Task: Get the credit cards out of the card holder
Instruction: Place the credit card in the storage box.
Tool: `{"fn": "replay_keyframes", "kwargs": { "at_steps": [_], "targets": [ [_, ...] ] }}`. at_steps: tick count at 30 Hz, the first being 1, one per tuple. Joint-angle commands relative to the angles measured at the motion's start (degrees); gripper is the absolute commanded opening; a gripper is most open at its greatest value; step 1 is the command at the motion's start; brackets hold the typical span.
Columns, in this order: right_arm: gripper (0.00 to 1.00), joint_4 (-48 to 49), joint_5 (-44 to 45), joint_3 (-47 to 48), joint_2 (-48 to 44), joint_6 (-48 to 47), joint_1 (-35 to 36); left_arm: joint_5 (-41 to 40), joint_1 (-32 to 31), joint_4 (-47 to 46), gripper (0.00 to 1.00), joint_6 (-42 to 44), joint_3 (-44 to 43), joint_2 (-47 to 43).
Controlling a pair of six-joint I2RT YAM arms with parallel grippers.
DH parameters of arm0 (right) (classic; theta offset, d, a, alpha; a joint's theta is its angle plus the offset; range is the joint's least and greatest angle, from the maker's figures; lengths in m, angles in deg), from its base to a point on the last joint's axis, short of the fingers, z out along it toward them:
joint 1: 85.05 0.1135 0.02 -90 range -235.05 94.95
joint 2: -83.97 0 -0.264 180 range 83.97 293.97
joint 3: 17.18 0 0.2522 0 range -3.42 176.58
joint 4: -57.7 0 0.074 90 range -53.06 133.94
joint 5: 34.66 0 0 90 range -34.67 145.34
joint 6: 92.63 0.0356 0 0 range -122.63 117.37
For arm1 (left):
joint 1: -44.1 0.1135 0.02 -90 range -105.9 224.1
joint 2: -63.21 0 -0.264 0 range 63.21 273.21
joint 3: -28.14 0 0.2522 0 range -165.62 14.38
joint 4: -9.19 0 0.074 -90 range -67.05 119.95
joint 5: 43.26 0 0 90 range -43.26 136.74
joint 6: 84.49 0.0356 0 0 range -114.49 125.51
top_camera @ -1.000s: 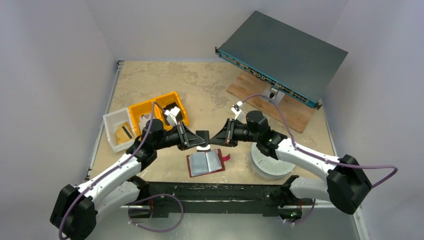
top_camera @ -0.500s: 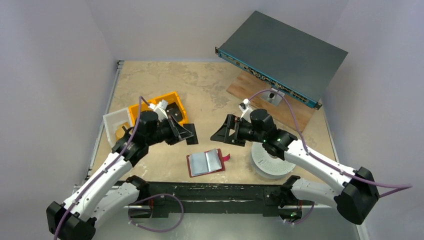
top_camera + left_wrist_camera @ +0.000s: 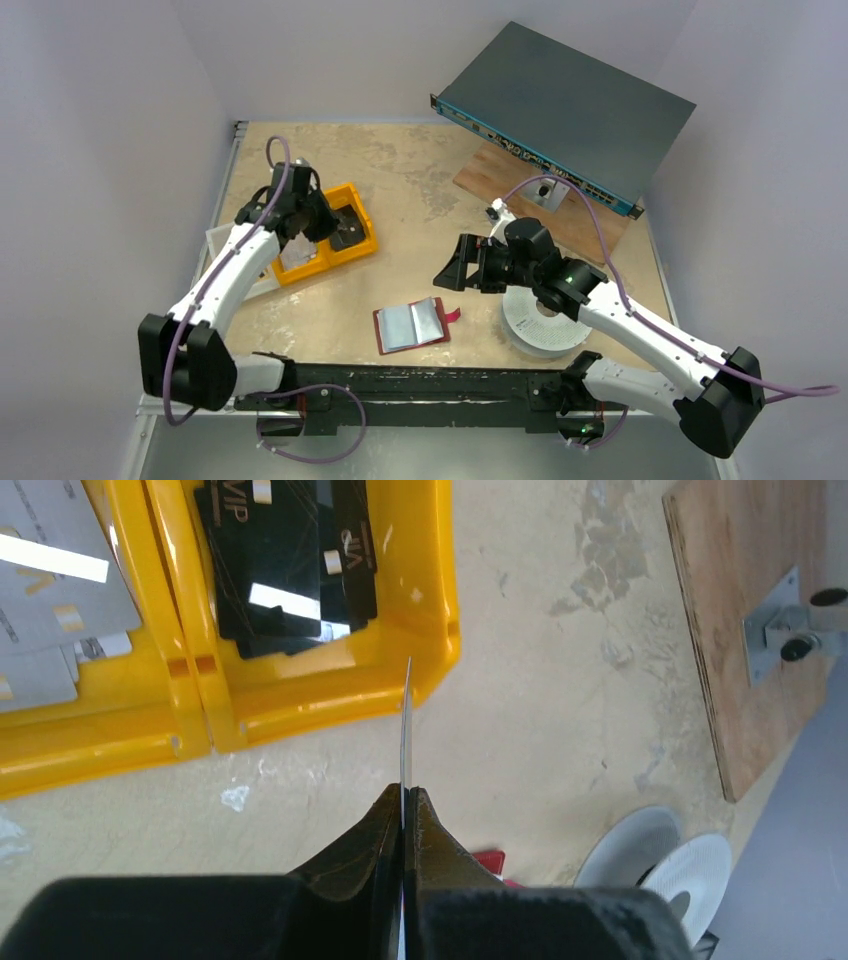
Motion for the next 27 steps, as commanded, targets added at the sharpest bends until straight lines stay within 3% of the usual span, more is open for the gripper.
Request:
{"fn": "replay_keyframes", "kwargs": {
  "at_steps": [1, 12, 21, 27],
  "targets": [
    [0.99, -0.4, 0.4, 2.0, 0.1, -2.5, -0.2, -1.7, 2.3, -0.9, 0.0, 3.8, -6.4, 5.9],
    [0.99, -0.9, 4.7, 1.6, -3.8, -2.8, -0.2, 1.4, 4.9, -0.9, 0.05, 6.1, -14.5, 19.4],
    [0.99, -4.0, 12.5, 2.8, -3.5, -4.7, -0.2, 1.8, 6.1, 0.6, 0.49, 7.2, -16.3, 19.5],
    [0.99, -2.7, 13.0, 3.3, -0.5, -6.3, 0.3, 2.9, 6.0, 3.0, 0.64, 8.7, -14.4, 12.9]
  ]
}}
